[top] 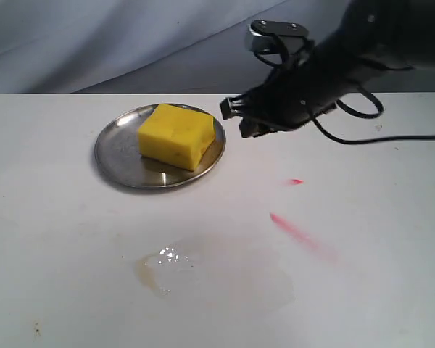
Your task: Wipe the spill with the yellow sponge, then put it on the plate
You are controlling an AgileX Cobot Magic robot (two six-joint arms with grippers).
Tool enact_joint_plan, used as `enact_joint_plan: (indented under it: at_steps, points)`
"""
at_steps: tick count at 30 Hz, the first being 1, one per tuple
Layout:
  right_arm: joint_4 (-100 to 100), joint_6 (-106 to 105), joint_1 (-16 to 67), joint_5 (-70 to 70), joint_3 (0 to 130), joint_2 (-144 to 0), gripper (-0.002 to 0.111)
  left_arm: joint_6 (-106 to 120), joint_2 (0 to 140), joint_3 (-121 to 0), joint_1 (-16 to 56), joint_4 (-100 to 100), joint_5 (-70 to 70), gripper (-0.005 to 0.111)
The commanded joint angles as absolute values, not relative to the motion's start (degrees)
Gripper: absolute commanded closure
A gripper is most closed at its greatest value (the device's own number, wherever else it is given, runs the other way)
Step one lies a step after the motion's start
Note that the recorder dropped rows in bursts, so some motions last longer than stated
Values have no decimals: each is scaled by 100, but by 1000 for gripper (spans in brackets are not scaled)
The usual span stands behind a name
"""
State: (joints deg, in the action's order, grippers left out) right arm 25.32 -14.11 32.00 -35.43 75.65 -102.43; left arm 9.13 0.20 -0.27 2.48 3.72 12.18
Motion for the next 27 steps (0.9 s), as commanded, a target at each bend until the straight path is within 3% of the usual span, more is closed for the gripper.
enact_joint_plan:
  at_steps: [1,3,18,27]
  points:
    - [2485,-1471,3180,-2547,6114,-9066,104,915,0,0,278,394,1177,107]
    - [2503,-1398,3180,-2192,5564,-8594,108,915,0,0,278,394,1177,107]
    - [2594,-1151,3082,-1007,2883,-5802,108,915,0,0,278,394,1177,107]
    - [1489,32,2324,-555,1717,-4707,108,915,0,0,278,394,1177,107]
